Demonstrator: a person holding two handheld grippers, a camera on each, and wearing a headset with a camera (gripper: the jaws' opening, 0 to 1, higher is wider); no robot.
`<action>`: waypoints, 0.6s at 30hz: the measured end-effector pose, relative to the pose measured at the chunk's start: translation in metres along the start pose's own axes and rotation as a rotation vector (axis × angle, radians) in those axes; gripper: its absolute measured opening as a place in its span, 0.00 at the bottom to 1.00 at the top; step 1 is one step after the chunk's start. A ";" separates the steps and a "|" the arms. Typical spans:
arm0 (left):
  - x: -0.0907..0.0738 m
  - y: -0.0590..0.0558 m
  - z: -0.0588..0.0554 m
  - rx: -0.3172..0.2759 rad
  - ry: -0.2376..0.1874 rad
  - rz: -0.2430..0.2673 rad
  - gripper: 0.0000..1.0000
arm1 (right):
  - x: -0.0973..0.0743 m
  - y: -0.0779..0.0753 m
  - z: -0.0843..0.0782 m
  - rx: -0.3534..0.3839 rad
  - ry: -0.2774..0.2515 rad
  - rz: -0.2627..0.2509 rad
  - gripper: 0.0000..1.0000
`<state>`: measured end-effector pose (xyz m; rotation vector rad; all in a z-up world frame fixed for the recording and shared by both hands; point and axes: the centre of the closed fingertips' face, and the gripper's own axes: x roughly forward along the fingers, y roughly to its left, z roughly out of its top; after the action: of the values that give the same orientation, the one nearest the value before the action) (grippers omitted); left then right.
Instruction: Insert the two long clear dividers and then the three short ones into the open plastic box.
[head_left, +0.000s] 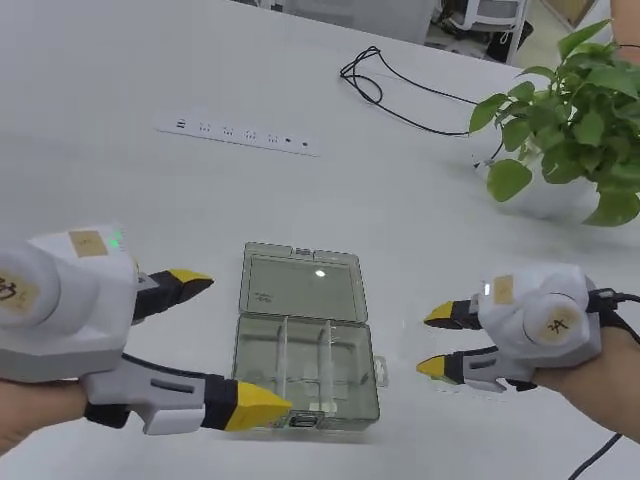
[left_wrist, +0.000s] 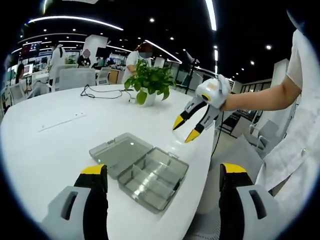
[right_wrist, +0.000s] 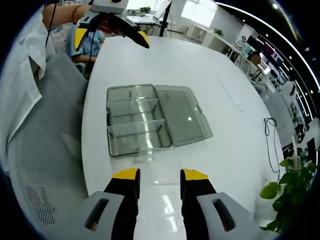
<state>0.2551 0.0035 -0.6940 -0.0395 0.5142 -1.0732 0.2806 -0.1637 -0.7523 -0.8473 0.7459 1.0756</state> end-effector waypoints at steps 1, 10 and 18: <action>0.001 -0.001 0.002 -0.011 -0.005 -0.002 0.93 | -0.003 0.003 0.006 -0.016 -0.005 -0.005 0.33; 0.008 -0.014 0.017 -0.097 -0.048 -0.026 0.83 | -0.020 0.017 0.044 -0.066 -0.052 -0.032 0.33; 0.020 -0.037 0.017 -0.295 -0.003 -0.098 0.63 | -0.029 0.033 0.073 -0.116 -0.083 -0.037 0.33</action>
<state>0.2388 -0.0351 -0.6764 -0.3288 0.6701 -1.0855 0.2484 -0.1053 -0.6996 -0.9058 0.6009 1.1224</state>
